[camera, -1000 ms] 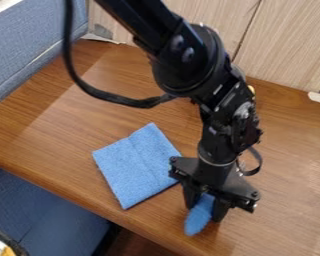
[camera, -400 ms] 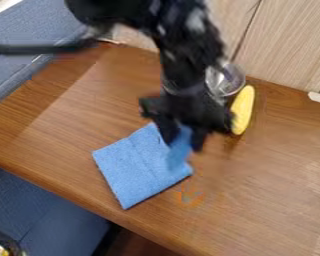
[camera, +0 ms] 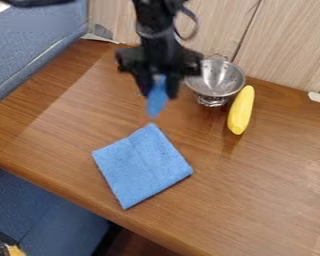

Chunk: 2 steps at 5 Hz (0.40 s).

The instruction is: Mueve el tenedor azul a la parte superior izquierda de la mesa.

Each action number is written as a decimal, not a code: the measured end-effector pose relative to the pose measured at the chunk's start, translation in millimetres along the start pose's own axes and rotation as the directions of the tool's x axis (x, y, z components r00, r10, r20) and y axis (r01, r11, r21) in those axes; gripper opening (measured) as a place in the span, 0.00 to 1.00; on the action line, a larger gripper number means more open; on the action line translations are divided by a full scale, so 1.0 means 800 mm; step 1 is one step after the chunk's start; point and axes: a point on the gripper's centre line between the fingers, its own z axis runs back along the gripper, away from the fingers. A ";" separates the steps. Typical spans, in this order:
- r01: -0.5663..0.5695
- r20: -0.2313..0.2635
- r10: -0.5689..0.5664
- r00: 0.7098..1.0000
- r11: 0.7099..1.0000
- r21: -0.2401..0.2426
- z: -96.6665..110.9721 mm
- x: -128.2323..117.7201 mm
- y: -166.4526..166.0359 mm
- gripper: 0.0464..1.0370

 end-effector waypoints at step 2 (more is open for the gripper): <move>-0.118 -0.022 0.120 0.992 0.989 0.089 -0.042 0.061 0.061 0.42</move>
